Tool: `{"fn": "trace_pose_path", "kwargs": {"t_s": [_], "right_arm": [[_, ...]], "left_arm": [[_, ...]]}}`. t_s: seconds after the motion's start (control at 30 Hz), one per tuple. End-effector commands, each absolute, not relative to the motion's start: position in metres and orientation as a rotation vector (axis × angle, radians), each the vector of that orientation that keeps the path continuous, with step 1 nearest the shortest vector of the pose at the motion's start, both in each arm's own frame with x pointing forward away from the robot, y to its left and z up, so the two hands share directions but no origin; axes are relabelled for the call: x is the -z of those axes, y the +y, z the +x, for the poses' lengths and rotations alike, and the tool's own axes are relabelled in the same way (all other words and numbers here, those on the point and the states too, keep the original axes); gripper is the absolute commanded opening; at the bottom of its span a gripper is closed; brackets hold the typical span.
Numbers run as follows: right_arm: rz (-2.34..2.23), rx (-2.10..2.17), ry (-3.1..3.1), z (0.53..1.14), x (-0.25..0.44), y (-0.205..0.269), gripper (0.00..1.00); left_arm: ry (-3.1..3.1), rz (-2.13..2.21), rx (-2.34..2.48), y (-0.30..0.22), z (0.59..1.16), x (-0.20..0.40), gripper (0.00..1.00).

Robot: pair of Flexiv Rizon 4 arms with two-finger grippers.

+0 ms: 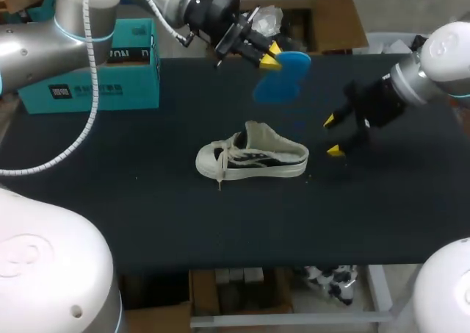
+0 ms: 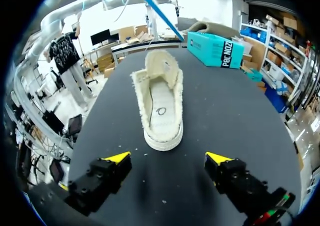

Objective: Open the shoe tongue, take the insole out of the shoe, put the insole back into the shoe, and pack the shoe into the shoebox

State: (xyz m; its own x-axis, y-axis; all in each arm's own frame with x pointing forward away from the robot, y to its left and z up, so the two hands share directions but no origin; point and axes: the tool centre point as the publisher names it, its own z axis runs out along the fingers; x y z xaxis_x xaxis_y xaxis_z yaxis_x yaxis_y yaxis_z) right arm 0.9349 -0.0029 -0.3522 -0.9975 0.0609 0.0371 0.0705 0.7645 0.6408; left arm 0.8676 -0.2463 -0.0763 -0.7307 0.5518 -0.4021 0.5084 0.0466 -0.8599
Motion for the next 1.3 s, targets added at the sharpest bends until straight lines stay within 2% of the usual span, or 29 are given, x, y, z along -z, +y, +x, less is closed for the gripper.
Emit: {"fn": "trace_pose_path", "kwargs": {"t_s": [0.03, 0.5, 0.97, 1.3], "right_arm": [[-0.096, 0.956, -2.936, 0.947, 0.339, 0.005, 1.00], [-0.115, 0.593, -3.021, 0.952, 0.312, 0.059, 1.00], [-0.188, 0.278, -3.042, 0.953, 0.326, 0.119, 1.00], [-0.194, 0.173, -3.059, 0.956, 0.342, 0.141, 1.00]], "left_arm": [[-2.283, -1.048, -1.943, -0.208, 0.864, 0.078, 0.00], [-2.292, -0.718, -2.244, -0.088, 0.840, 0.077, 0.00], [-2.344, -0.427, -2.321, -0.016, 0.820, 0.101, 0.00], [-2.370, -0.314, -2.317, 0.019, 0.812, 0.114, 0.00]]}}
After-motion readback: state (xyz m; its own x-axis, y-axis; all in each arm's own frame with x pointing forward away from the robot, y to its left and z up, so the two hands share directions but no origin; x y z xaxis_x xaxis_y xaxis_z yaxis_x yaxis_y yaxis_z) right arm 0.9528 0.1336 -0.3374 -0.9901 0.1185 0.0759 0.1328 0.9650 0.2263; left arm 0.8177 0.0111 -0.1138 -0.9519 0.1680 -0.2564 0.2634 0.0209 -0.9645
